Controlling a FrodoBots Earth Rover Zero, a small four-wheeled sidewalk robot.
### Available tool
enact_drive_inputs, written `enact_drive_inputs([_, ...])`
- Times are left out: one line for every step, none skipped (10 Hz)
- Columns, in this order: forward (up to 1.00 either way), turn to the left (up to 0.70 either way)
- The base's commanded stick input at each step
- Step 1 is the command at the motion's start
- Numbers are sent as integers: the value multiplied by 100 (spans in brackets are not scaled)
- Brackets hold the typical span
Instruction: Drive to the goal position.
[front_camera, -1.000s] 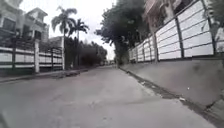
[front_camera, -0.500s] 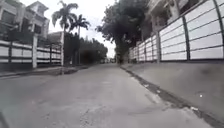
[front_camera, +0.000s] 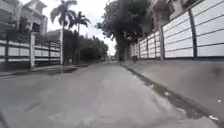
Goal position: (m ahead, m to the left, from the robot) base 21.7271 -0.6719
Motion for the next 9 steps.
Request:
enact_drive_inputs([70,0])
enact_drive_inputs([70,0])
enact_drive_inputs([70,0])
enact_drive_inputs([70,0])
enact_drive_inputs([70,0])
enact_drive_inputs([70,-2])
enact_drive_inputs([70,-25])
enact_drive_inputs([70,-35])
enact_drive_inputs([70,-35])
